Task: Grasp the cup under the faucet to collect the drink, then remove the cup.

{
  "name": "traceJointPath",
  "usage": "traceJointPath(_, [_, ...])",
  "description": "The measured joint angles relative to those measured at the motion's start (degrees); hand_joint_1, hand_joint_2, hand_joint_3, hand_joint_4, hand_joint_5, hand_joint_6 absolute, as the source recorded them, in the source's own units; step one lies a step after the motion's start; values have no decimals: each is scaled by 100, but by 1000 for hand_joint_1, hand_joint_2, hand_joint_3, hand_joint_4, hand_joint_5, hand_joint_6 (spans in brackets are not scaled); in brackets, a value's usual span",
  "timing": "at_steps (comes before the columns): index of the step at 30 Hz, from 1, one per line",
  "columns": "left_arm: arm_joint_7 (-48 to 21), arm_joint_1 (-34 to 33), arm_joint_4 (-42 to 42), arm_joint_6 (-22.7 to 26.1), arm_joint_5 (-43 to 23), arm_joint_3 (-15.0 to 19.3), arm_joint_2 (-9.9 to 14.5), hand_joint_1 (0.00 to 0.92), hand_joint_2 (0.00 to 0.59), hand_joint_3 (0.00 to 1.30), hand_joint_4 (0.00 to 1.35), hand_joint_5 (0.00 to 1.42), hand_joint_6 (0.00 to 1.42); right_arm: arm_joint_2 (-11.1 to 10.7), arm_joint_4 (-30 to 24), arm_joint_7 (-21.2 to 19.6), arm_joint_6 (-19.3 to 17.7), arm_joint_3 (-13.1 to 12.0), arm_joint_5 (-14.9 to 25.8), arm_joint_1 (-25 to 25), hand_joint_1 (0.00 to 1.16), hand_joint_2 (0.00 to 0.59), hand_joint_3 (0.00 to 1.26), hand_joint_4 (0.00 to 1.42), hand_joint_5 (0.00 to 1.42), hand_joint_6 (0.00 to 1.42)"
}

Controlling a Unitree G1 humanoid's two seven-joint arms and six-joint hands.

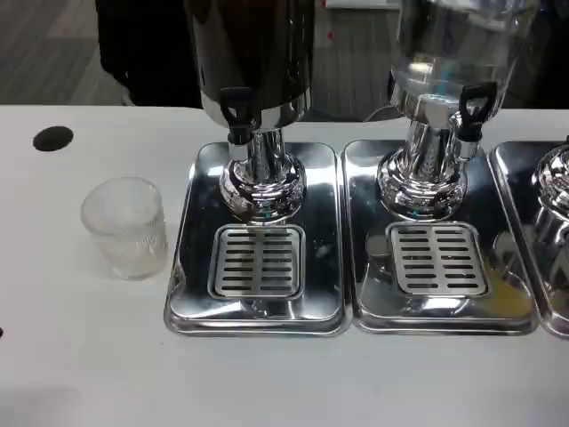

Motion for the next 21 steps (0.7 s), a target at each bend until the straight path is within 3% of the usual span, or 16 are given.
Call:
traceJointPath(8, [-108,-60,136,-110,-230,22,7,0,39,0,0,0,0,81,-107,1,33,32,-66,10,329,586,93,42,0,0])
traceJointPath(18, [-945,-384,579,-155,-1692,56,33,1,36,0,0,0,0,94,-161,3,97,106,-73,-18,329,586,93,42,0,0])
traceJointPath(21, [-1254,-510,726,-132,-2134,56,30,55,46,0,0,0,0,95,-161,3,103,117,-73,-24,329,586,93,42,0,0])
